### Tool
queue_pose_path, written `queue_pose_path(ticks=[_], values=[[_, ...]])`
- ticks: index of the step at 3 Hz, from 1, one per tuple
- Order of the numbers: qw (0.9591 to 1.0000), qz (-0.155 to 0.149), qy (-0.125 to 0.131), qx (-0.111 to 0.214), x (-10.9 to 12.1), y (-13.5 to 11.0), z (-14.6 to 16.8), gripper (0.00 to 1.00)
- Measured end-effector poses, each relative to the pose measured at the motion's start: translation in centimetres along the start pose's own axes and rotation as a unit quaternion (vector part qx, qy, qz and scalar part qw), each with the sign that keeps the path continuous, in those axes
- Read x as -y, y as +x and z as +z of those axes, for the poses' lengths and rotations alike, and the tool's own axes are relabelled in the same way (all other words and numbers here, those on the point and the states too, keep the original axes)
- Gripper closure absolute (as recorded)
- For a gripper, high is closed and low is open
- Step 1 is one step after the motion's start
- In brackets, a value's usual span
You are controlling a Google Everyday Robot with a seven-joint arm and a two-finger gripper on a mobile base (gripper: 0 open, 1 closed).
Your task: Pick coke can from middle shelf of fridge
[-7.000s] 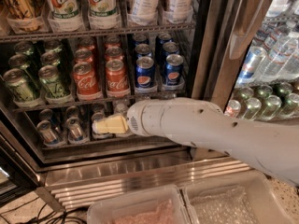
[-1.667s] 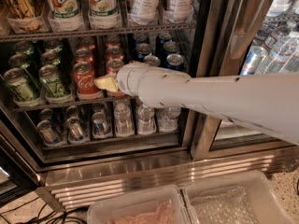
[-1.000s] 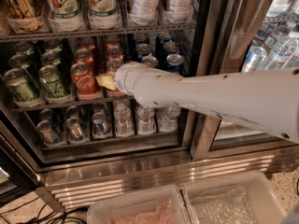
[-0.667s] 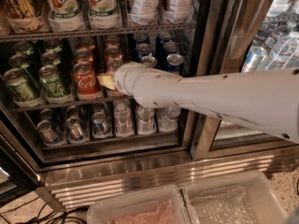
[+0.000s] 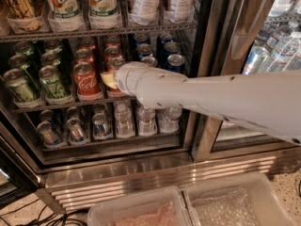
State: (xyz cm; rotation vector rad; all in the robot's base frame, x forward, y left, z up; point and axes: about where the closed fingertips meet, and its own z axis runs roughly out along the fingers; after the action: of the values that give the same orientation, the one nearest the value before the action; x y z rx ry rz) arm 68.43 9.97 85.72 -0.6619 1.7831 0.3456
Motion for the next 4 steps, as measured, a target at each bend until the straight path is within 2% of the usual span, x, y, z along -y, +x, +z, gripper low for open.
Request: queue_pose_path(ticks=[1, 4], values=[[0.9999, 0.011, -0.010, 0.006, -0.9, -0.3, -0.4, 1.00], [0.9978, 0.031, -0.059, -0.005, -4.8, 0.0, -0.9, 1.00]])
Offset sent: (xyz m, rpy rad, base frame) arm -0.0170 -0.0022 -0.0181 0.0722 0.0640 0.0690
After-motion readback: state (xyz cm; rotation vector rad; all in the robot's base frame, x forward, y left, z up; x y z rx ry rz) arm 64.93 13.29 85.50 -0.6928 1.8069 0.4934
